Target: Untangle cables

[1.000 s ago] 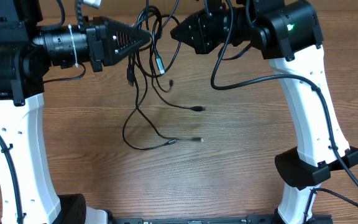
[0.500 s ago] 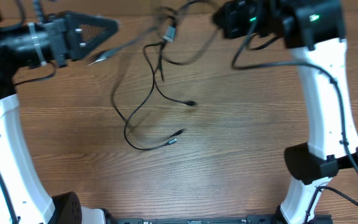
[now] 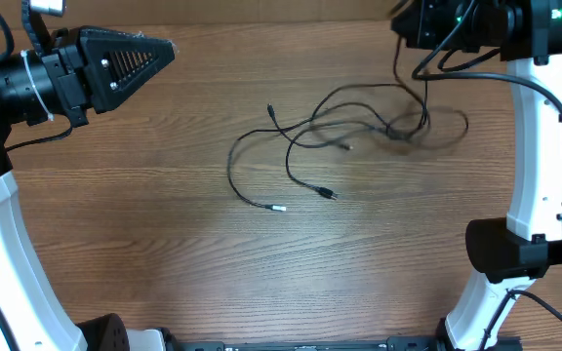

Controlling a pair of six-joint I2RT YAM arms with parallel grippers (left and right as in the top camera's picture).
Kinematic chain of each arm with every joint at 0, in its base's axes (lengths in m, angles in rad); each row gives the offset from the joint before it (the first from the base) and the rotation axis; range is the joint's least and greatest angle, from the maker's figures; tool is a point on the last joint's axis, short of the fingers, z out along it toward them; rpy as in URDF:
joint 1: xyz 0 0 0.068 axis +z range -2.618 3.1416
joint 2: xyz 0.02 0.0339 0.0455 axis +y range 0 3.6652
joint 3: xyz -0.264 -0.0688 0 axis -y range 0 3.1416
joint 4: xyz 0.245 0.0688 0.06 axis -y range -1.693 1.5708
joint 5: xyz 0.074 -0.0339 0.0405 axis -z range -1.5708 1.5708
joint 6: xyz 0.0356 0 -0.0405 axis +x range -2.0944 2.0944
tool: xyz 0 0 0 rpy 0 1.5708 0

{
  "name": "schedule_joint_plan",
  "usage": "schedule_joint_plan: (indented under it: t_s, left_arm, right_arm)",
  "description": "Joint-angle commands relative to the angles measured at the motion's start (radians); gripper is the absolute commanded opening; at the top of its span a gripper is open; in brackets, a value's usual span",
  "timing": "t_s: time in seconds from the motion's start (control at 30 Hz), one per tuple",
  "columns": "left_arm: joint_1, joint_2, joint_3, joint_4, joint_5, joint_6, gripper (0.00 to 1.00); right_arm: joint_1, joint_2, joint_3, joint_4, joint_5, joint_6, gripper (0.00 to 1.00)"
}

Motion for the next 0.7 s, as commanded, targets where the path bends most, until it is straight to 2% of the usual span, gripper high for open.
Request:
schedule_joint_plan:
  t_s: [0.0,0.2,0.37,0.53,0.67]
  left_arm:
    - [-0.003,-0.005,0.010,-0.037,-0.073,0.050,0.11]
    - [-0.003,0.000,0.010,-0.249,-0.325,0.294,0.15]
    - [-0.006,0.027,0.005,-0.383,-0.366,0.452,0.18]
    - [-0.077,0.043,-0.117,-0.382,-0.366,0.561,0.22]
    - [-0.171,0.043,-0.305,-0.253,-0.328,0.581,0.25]
  right_arm:
    - [0.023,0.005,-0.003,0.007,-0.134,-0.043,0.04]
    - [0.028,-0.006,0.035,0.019,-0.267,-0.043,0.04]
    - [0.028,-0.033,0.124,0.070,-0.324,-0.002,0.04]
    - [0.028,-0.063,0.209,0.173,-0.383,0.117,0.04]
    - [0.028,-0.069,0.235,0.230,-0.412,0.201,0.04]
